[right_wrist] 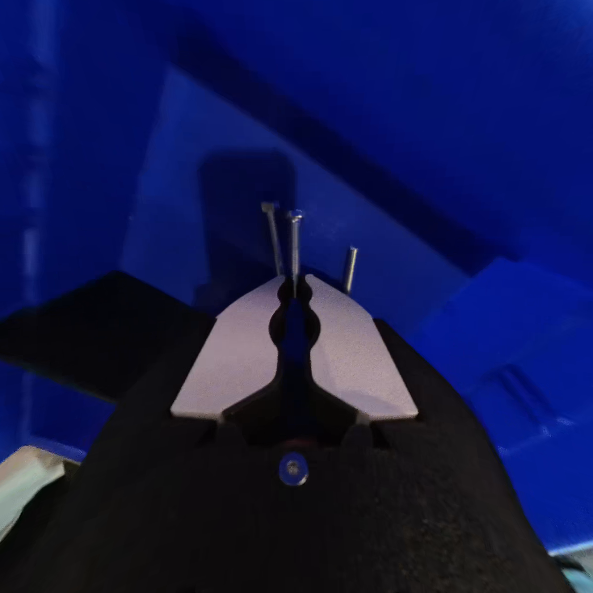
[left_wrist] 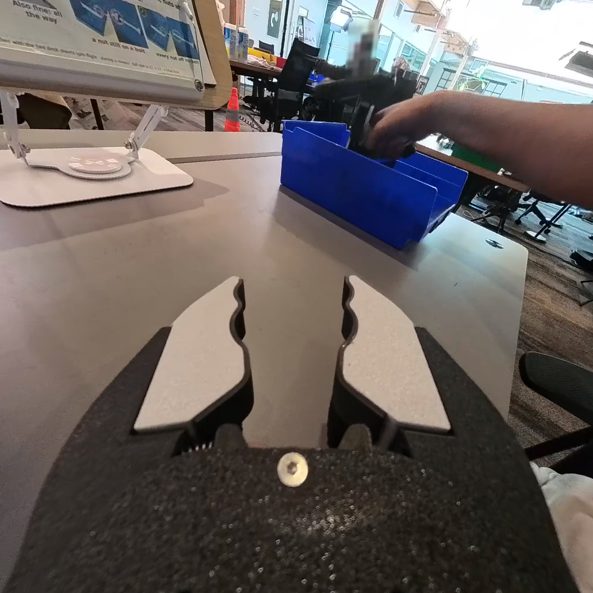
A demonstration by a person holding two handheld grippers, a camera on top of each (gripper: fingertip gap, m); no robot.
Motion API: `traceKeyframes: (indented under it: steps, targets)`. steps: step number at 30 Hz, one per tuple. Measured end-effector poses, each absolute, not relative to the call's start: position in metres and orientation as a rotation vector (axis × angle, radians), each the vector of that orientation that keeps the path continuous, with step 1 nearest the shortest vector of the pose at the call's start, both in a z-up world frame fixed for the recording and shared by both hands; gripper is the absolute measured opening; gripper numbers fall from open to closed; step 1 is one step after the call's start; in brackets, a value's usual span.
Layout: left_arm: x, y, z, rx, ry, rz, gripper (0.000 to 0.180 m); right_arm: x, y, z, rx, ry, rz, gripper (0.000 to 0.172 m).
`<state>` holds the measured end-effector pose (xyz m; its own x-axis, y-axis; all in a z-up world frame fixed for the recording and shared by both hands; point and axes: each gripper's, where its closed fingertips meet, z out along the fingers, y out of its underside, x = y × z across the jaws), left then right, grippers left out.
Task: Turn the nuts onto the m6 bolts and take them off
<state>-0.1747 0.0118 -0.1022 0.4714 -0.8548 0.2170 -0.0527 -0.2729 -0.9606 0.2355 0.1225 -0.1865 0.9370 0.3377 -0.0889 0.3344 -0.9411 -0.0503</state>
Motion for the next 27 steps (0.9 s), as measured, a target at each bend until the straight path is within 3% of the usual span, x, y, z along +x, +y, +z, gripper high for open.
traceKeyframes:
  steps: [1,11,15,18,23,25,27]
  targets:
    - [-0.175,0.012,-0.102,-1.671,0.791,-0.955,0.058,0.239,0.118,-0.191,-3.088,-0.557,0.113,0.006]
    - [-0.175,0.011,-0.102,-1.667,0.789,-0.964,0.058,0.234,0.127,-0.192,-3.049,-0.535,0.108,0.006]
    - [-0.175,0.011,-0.102,-1.665,0.794,-0.957,0.058,0.239,0.130,-0.186,-2.989,-0.511,0.060,0.016]
    - [-0.175,0.012,-0.101,-1.662,0.787,-0.954,0.058,0.243,0.139,-0.144,-2.809,-0.454,-0.059,0.018]
    - [-0.178,0.015,-0.100,-1.664,0.756,-0.931,0.057,0.120,0.096,0.006,-2.050,-0.436,0.072,0.019]
    - [-0.179,0.017,-0.100,-1.665,0.744,-0.923,0.057,0.035,0.048,0.014,-1.871,-0.523,0.255,0.019]
    - [-0.180,0.017,-0.100,-1.664,0.738,-0.921,0.057,-0.044,0.008,-0.015,-1.806,-0.598,0.462,0.020]
